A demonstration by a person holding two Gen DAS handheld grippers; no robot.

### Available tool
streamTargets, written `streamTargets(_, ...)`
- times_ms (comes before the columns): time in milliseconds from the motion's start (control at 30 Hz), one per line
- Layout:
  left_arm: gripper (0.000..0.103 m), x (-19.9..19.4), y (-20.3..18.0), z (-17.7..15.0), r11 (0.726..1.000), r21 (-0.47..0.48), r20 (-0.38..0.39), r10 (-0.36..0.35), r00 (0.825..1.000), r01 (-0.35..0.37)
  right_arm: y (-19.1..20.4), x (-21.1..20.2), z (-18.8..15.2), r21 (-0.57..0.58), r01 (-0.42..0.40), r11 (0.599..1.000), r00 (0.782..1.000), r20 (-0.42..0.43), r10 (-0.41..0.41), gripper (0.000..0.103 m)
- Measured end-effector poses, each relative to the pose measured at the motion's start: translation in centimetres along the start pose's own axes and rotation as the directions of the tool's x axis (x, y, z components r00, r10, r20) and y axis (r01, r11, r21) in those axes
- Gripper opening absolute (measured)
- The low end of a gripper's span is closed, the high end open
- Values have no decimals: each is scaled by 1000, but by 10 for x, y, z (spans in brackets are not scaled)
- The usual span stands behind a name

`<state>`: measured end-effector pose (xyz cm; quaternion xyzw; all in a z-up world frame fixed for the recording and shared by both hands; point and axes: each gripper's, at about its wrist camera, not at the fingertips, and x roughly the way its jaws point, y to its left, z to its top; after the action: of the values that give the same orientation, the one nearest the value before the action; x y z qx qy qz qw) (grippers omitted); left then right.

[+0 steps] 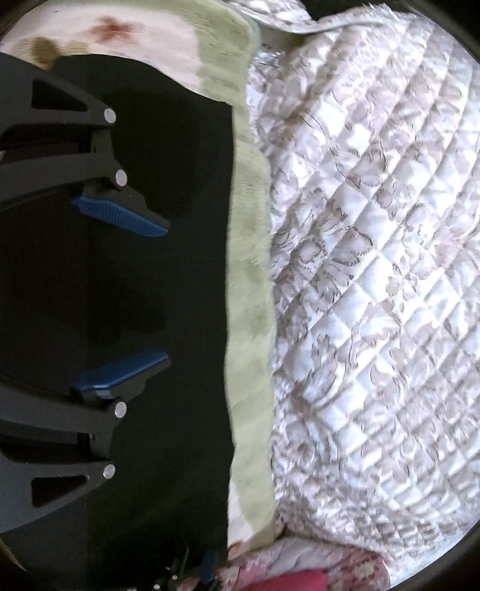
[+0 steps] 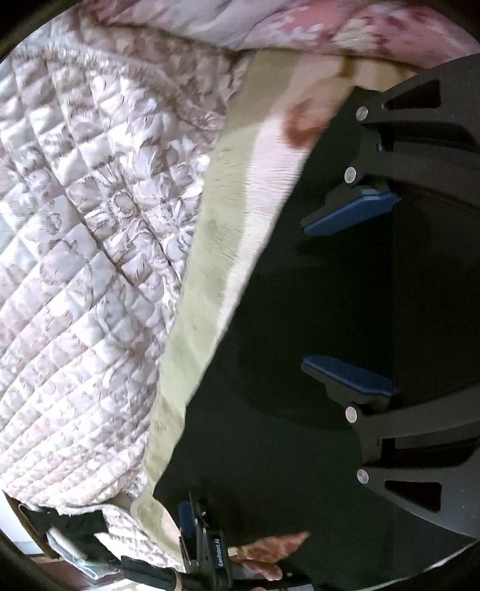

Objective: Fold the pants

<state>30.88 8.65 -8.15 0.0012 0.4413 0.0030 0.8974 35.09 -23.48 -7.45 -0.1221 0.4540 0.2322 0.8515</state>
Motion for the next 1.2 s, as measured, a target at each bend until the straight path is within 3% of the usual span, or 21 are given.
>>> streamTargets(167, 68, 30, 1, 7, 1000, -7, -30, 14, 999, -15, -15, 33, 12, 17, -55, 998, 997, -55, 56, 68)
streamTargets(300, 69, 40, -5, 7, 1000, 3, -27, 1, 1000, -1, -7, 41, 17, -19, -41, 999, 995, -94, 39, 67)
streamTargets(333, 65, 41, -8, 7, 1000, 13, -26, 8, 1000, -8, -4, 42, 17, -25, -41, 999, 994, -103, 39, 52)
streamTargets(367, 52, 41, -13, 7, 1000, 29, -24, 7, 1000, -6, -2, 41, 17, -24, -49, 999, 994, -102, 46, 41)
streamTargets(400, 46, 41, -18, 6, 999, 50, -24, -3, 1000, 4, 0, 38, 18, -28, -25, 999, 996, -89, 22, 18)
streamTargets(433, 41, 40, -24, 6, 998, 70, -19, 11, 1000, -10, 1, 37, 18, -25, -32, 999, 995, -92, 29, 10)
streamTargets(500, 28, 38, -30, 6, 995, 96, -10, 27, 1000, -26, 4, 28, 15, -29, -24, 999, 997, -78, 21, 9)
streamTargets(567, 5, 32, -30, 8, 995, 97, 6, 27, 1000, -28, 9, 16, 12, -37, -11, 999, 999, -48, 10, 8)
streamTargets(733, 4, -14, -29, 5, 995, 94, 76, 9, 997, -17, 28, -51, -6, -25, -6, 1000, 996, 91, 8, 8)
streamTargets(933, 4, -107, -15, -30, 999, 22, 202, -49, 978, 45, 68, -145, -49, -15, -30, 999, 984, 173, 33, 8)
streamTargets(1033, 4, -142, -8, -63, 997, -1, 232, -78, 970, 81, 91, -171, -87, -2, -43, 999, 985, 169, 42, 8)
streamTargets(1200, 4, -169, -2, -132, 989, -47, 186, -126, 974, 137, 115, -172, -157, 117, -98, 988, 992, 91, 88, 8)
